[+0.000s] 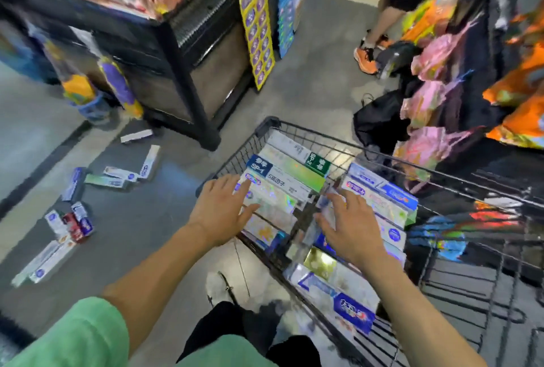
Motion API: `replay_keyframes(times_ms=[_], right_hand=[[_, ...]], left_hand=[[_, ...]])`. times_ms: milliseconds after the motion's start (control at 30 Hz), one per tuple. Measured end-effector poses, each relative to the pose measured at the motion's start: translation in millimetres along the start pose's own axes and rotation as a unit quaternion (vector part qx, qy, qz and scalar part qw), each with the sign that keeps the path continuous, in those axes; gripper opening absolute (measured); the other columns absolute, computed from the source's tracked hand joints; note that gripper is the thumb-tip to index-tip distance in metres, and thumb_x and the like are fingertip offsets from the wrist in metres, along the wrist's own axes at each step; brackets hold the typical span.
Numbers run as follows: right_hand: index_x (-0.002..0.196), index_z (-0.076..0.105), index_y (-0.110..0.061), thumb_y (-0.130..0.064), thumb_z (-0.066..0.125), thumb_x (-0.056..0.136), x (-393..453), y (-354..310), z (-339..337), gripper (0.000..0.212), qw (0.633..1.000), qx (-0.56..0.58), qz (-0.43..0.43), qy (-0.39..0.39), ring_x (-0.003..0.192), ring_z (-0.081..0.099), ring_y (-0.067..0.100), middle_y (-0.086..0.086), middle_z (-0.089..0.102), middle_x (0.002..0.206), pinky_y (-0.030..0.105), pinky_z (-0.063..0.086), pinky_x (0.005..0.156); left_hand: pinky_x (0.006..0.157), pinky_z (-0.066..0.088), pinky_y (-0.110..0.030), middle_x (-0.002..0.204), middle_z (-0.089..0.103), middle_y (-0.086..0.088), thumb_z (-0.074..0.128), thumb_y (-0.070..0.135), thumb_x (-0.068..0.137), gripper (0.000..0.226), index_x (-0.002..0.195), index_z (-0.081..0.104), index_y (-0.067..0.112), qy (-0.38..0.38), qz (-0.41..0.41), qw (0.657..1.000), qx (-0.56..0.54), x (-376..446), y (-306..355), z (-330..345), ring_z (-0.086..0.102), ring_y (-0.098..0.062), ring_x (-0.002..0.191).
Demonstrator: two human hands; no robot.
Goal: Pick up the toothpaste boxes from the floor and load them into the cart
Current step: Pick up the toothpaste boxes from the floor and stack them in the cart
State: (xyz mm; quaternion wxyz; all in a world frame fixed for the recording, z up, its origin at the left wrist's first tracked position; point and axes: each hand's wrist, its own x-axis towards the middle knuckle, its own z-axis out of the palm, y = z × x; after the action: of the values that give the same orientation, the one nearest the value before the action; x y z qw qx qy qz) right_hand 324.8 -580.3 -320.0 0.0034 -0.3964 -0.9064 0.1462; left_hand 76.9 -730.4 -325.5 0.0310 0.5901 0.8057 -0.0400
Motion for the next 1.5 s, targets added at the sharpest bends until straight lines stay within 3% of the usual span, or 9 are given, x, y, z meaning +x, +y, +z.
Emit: replay_keyframes(times_ms=[267,400,667,800,1000,1167,1300,1367,1500], right_hand=[[0.118,0.066,-0.012,-0.063,0.036,0.087,132,-188,-5,0.066,0.981,-0.064,-0.181,-0.007,0.110,0.060,0.041,0.020,0.062,0.124,0.048,0.050,0.094],[0.118,0.067,-0.013,-0.064,0.036,0.087,181,-301,12,0.067,0.962,-0.076,-0.263,0.003,0.104,0.062,0.040,0.018,0.063,0.123,0.045,0.053,0.086],[0.128,0.063,-0.014,-0.067,0.034,0.087,235,-483,50,0.073,0.925,-0.060,-0.374,-0.038,0.118,0.059,0.036,0.013,0.061,0.132,0.045,0.050,0.096],[0.135,0.059,-0.014,-0.069,0.026,0.087,274,-543,64,0.080,0.911,-0.077,-0.401,-0.051,0.128,0.052,0.035,0.012,0.054,0.141,0.045,0.044,0.104],[0.144,0.050,-0.017,-0.062,0.048,0.096,362,-624,95,0.066,0.897,-0.095,-0.424,-0.077,0.136,0.043,0.030,0.008,0.048,0.148,0.041,0.037,0.110],[0.141,0.051,-0.017,-0.074,0.020,0.083,459,-699,117,0.087,0.897,-0.086,-0.416,-0.118,0.131,0.046,0.030,0.006,0.051,0.143,0.041,0.040,0.107],[0.135,0.056,-0.015,-0.067,0.037,0.090,529,-747,128,0.071,0.898,-0.099,-0.412,-0.120,0.122,0.054,0.032,0.006,0.057,0.133,0.043,0.046,0.098],[0.128,0.062,-0.011,-0.066,0.039,0.089,560,-771,132,0.071,0.898,-0.088,-0.414,-0.120,0.113,0.060,0.035,0.009,0.062,0.124,0.044,0.051,0.091],[0.139,0.053,-0.015,-0.060,0.051,0.093,608,-817,137,0.064,0.904,-0.091,-0.400,-0.123,0.129,0.049,0.030,0.006,0.054,0.140,0.040,0.039,0.108]], left_hand=[[0.091,0.051,-0.049,0.122,0.067,-0.015,0.030,0.060,0.096,0.066,0.123,0.067,0.012,0.064,-0.212,0.975,-0.010,-67,-181,-33,0.063,-0.035,0.111],[0.092,0.052,-0.050,0.120,0.068,-0.017,0.032,0.060,0.094,0.067,0.124,0.066,0.011,0.077,-0.277,0.958,-0.001,-102,-269,-41,0.065,-0.037,0.110],[0.092,0.050,-0.046,0.126,0.066,-0.013,0.027,0.063,0.094,0.072,0.130,0.064,0.012,0.046,-0.392,0.919,0.007,-170,-413,-24,0.063,-0.033,0.113],[0.088,0.050,-0.044,0.117,0.068,-0.011,0.025,0.063,0.095,0.070,0.120,0.067,0.013,0.040,-0.425,0.904,-0.002,-175,-467,-12,0.064,-0.033,0.106],[0.102,0.043,-0.047,0.135,0.061,-0.010,0.013,0.065,0.094,0.078,0.134,0.058,0.016,0.006,-0.452,0.891,-0.029,-140,-563,-1,0.057,-0.031,0.122],[0.110,0.036,-0.046,0.143,0.055,-0.008,0.005,0.066,0.091,0.082,0.140,0.052,0.019,-0.008,-0.464,0.886,-0.025,-87,-663,-2,0.051,-0.029,0.131],[0.100,0.047,-0.045,0.130,0.065,-0.009,0.017,0.065,0.096,0.072,0.127,0.062,0.018,-0.014,-0.462,0.886,-0.023,-48,-738,-11,0.061,-0.029,0.118],[0.106,0.043,-0.045,0.137,0.061,-0.010,0.025,0.063,0.098,0.065,0.132,0.058,0.018,-0.012,-0.464,0.885,-0.037,-33,-770,-13,0.057,-0.029,0.126],[0.104,0.043,-0.044,0.131,0.064,-0.004,0.021,0.065,0.091,0.069,0.129,0.059,0.020,-0.021,-0.466,0.884,-0.037,-12,-830,-8,0.058,-0.027,0.122]])
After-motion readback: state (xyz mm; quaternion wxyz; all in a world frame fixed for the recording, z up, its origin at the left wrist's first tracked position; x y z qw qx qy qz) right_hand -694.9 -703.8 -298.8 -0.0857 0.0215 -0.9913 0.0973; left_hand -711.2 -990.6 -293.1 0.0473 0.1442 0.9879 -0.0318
